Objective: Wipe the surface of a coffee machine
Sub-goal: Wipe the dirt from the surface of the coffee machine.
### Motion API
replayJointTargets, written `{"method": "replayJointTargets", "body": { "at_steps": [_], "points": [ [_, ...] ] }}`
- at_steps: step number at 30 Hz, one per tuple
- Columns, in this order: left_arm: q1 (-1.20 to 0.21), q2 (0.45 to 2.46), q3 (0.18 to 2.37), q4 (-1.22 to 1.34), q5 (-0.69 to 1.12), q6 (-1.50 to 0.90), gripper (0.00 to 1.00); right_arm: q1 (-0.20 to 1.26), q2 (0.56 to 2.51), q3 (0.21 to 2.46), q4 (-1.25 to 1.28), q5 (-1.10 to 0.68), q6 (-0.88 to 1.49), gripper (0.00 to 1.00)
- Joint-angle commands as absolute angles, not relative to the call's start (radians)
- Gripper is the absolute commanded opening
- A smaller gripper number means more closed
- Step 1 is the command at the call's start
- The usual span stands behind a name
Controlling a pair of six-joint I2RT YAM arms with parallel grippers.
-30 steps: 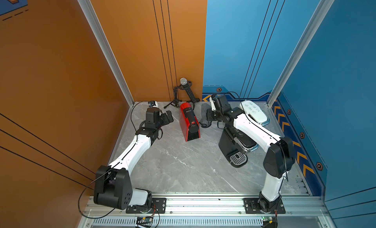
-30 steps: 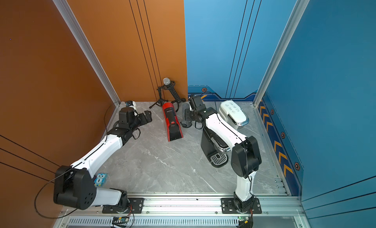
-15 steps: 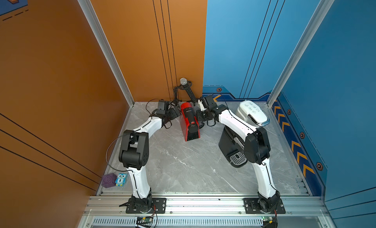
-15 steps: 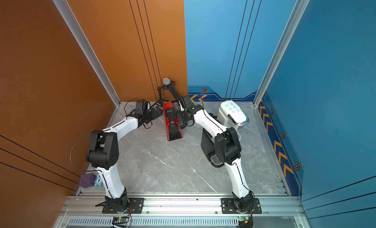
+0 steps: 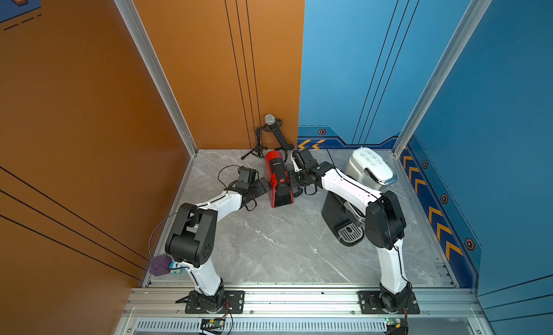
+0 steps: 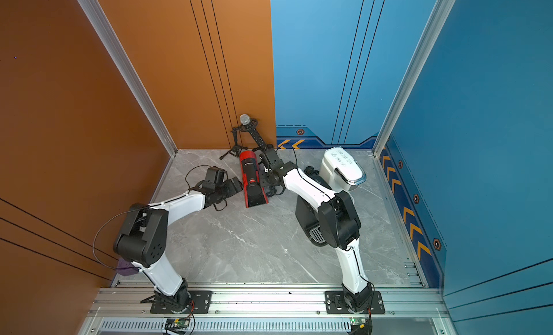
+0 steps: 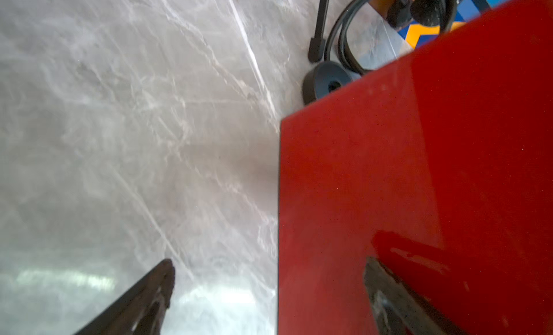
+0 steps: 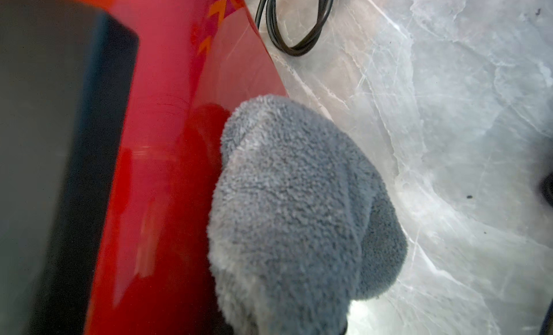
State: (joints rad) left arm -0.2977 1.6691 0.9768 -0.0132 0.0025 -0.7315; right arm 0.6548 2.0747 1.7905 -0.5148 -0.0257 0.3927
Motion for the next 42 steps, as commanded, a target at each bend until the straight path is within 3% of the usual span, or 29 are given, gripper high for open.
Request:
{"method": "replayJointTargets", "body": {
  "at_steps": [1,8,14,24,26,29,34,42],
  "points": [
    [-0.38,1.572,0.923,0.04,0.095,-0.732,1.0,0.831,2.023,1.744,-0.457,-0.295,0.431,0.12],
    [-0.387,1.489,0.872,0.023,0.086,-0.739,1.0,0.867,2.009,1.706,-0.433,-0.285,0.457,0.12],
    [-0.4,1.444,0.881,-0.058,0.054,-0.657,1.0,0.771,1.976,1.617,-0.414,-0.288,0.491,0.13],
    [-0.579,1.382,0.765,-0.047,-0.082,-0.4,0.98,0.726,1.964,1.608,-0.41,-0.323,0.486,0.13],
    [-0.596,1.385,0.741,-0.029,-0.124,-0.396,0.93,0.724,1.967,1.61,-0.408,-0.327,0.486,0.13],
    [-0.598,1.408,0.741,-0.014,-0.207,-0.397,0.77,0.724,1.971,1.622,-0.409,-0.336,0.488,0.13],
    [-0.577,1.435,0.756,0.031,-0.356,-0.367,0.76,0.712,1.964,1.617,-0.407,-0.351,0.491,0.13],
    [-0.499,1.603,0.819,0.162,-0.233,-0.256,0.74,0.709,1.938,1.579,-0.391,-0.365,0.497,0.13]
  ]
}}
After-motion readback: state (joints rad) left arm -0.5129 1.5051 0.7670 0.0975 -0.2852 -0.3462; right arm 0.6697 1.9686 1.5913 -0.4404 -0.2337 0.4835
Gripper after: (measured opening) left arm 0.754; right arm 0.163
